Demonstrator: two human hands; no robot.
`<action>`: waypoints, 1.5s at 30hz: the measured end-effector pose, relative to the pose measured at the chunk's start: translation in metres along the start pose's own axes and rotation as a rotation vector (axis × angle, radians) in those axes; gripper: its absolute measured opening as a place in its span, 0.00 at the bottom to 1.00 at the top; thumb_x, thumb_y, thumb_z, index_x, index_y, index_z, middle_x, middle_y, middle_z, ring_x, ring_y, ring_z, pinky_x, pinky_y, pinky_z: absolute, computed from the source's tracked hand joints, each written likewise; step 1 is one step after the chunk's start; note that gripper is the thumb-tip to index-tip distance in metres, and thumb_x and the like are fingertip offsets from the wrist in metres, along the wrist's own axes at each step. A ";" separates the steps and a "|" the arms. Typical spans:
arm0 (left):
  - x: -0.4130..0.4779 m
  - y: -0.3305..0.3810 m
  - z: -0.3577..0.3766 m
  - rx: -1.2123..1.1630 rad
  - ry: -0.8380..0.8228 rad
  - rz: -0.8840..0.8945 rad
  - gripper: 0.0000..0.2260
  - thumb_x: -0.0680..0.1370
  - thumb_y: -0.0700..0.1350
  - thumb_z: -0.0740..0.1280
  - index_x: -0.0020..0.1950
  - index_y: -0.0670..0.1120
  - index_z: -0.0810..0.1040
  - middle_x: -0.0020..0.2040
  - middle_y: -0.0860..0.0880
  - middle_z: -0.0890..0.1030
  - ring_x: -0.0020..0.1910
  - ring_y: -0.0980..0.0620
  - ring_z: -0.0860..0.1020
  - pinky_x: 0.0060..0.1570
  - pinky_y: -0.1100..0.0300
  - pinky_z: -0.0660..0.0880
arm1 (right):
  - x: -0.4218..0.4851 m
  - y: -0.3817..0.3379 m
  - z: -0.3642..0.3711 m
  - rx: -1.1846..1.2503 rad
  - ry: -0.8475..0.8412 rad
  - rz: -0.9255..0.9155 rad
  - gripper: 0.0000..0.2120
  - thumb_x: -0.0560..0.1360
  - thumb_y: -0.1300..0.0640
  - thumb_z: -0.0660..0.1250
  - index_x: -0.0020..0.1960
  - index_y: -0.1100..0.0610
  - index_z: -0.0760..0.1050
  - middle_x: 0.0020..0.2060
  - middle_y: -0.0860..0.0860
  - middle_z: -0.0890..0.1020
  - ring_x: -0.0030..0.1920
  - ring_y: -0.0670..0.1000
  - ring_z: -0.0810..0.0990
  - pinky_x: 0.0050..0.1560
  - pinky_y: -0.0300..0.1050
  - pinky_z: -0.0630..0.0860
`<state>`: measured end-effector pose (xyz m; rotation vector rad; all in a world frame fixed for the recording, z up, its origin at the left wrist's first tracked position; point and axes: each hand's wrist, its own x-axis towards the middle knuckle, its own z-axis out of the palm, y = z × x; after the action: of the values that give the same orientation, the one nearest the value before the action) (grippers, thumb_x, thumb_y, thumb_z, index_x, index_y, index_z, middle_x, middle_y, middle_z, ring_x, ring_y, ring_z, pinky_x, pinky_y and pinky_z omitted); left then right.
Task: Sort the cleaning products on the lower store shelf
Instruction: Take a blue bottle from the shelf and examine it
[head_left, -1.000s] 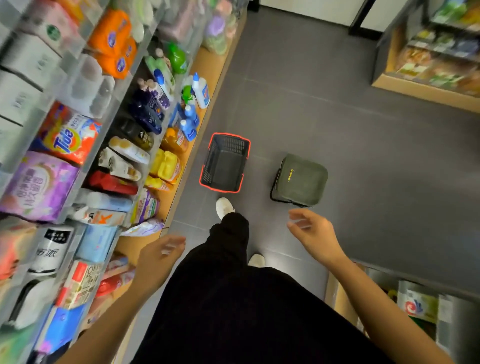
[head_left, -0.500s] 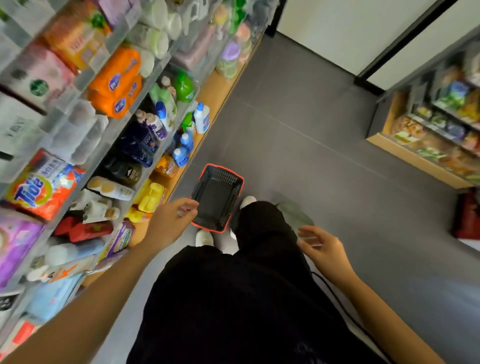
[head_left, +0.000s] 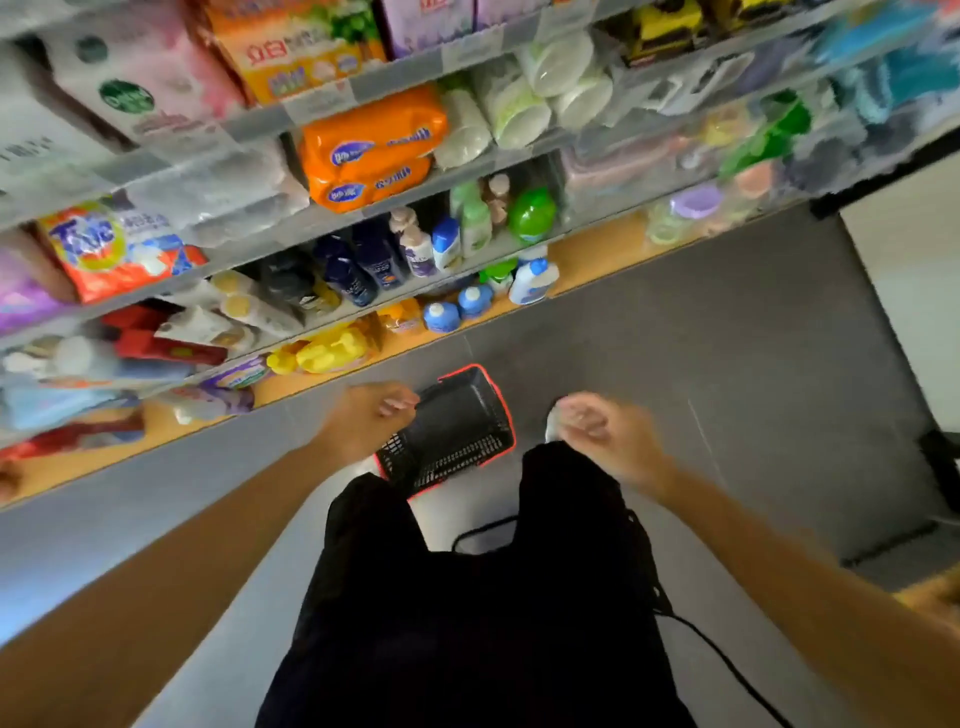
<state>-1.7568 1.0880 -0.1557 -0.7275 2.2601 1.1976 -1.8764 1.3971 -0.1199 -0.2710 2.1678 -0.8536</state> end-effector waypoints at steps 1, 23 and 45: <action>0.002 0.000 0.008 -0.016 0.028 -0.036 0.07 0.79 0.41 0.71 0.56 0.44 0.84 0.51 0.49 0.85 0.45 0.53 0.81 0.43 0.72 0.71 | 0.029 0.002 -0.001 -0.028 -0.055 -0.039 0.12 0.74 0.61 0.75 0.57 0.55 0.82 0.47 0.50 0.85 0.46 0.50 0.84 0.52 0.37 0.76; 0.221 -0.286 0.143 -0.122 0.314 0.084 0.05 0.78 0.41 0.72 0.54 0.44 0.85 0.48 0.49 0.86 0.46 0.53 0.82 0.48 0.66 0.76 | 0.463 0.140 0.305 -0.683 0.417 -0.587 0.42 0.70 0.51 0.77 0.77 0.61 0.62 0.66 0.59 0.75 0.62 0.66 0.72 0.68 0.59 0.66; 0.203 -0.228 0.201 -0.128 0.311 0.548 0.30 0.72 0.49 0.79 0.71 0.48 0.72 0.60 0.48 0.82 0.59 0.49 0.81 0.62 0.51 0.77 | 0.286 0.139 0.232 -0.024 0.182 -0.924 0.20 0.65 0.58 0.83 0.50 0.57 0.76 0.48 0.60 0.80 0.43 0.47 0.75 0.43 0.41 0.75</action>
<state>-1.7277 1.1030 -0.5198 -0.3585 2.7729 1.5748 -1.8893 1.2618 -0.4890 -1.3128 2.1908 -1.3757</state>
